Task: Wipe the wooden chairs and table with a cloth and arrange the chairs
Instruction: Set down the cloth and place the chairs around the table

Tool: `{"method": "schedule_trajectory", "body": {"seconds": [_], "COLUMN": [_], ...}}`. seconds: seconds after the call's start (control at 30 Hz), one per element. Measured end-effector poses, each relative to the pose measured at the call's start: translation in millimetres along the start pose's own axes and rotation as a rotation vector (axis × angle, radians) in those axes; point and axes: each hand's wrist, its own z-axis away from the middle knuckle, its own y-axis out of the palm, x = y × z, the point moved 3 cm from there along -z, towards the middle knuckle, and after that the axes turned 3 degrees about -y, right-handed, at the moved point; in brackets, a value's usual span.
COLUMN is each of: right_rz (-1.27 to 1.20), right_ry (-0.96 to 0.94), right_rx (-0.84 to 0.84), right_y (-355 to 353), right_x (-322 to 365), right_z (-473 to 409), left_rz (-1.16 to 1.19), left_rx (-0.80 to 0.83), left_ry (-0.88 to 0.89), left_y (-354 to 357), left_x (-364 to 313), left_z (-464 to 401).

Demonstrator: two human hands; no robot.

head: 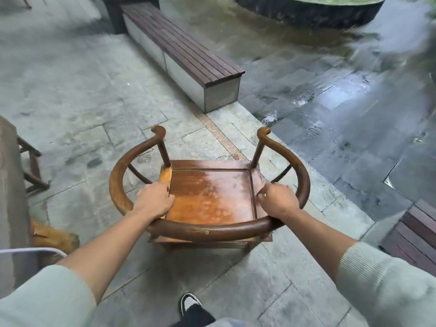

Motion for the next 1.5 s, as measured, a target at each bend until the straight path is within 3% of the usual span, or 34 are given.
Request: {"method": "schedule_trajectory", "body": {"seconds": [0.13, 0.27, 0.4, 0.7, 1.2, 1.5], "right_rz": [-0.033, -0.517, -0.762, -0.743, -0.624, -0.667], "right_ry": [0.228, 0.532, 0.623, 0.850, 0.822, 0.857], "right_rx": [-0.105, -0.014, -0.016, -0.087, -0.052, -0.072], "right_y": [0.5, 14.6, 16.8, 17.3, 18.3, 18.3], "right_x": [-26.3, -54.8, -58.6, -53.2, -56.0, -55.6], "right_z": [24.8, 47.6, 45.2, 19.3, 8.1, 7.2], "left_rz": [0.038, 0.110, 0.415, 0.415, 0.398, 0.584], "left_rx": [-0.104, -0.153, -0.136, -0.125, -0.026, -0.062], "left_ry": [-0.156, -0.443, -0.681, -0.797, -0.843, -0.876], "left_y": [-3.5, 2.5, 7.5, 10.1, 17.1, 12.8], "left_x": [9.2, 21.3, 18.0, 20.8, 42.4, 72.2], "left_z": [26.6, 48.2, 60.2, 33.9, 9.2, -3.3]}}
